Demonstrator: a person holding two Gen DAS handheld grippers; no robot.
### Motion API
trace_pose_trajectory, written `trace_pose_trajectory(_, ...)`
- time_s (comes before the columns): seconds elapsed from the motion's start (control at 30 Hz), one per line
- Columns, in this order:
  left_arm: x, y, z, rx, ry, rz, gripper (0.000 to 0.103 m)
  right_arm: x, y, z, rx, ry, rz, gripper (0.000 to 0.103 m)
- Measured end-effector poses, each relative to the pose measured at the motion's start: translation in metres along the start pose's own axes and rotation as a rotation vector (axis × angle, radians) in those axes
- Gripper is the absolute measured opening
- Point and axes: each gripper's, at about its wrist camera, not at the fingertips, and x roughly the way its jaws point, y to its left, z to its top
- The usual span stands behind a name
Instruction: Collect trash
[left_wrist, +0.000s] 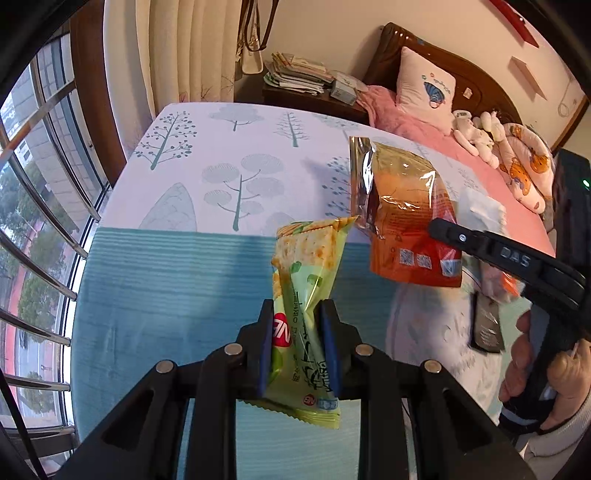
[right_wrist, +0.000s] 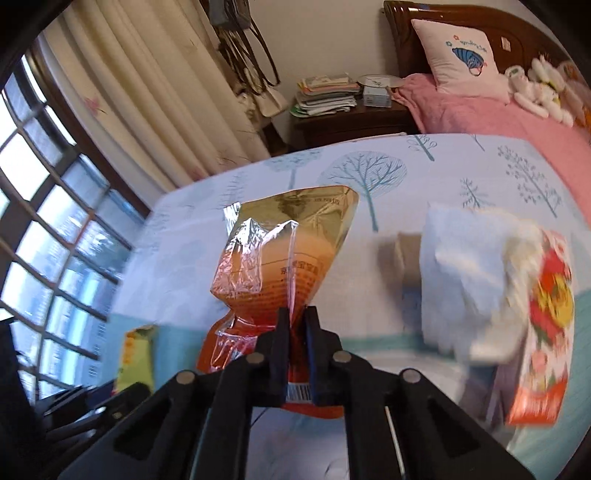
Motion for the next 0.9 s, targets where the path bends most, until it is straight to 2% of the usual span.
trace_pose_trajectory(0.23,-0.056,-0.016,-0.044,0.043,-0.009,-0.032,0.022,-0.076,-0.009,-0.048,0.056,-0.027,0.157,0.007)
trace_pose_trajectory(0.47,-0.123,-0.032,-0.118,0.101,-0.012,-0.079,0.022,-0.169,-0.027,-0.135,0.108,-0.032,0.299,0.007)
trace_pose_trajectory(0.67,-0.169,-0.046,-0.198,0.143,-0.001,-0.138,0.022,-0.237,-0.028,-0.231,0.067,-0.007,0.336,0.007)
trace_pose_trajectory(0.9,-0.185,-0.064,-0.308,0.191,0.084,-0.21,0.022,-0.271,-0.028,-0.334,0.005,0.048,0.33,0.007)
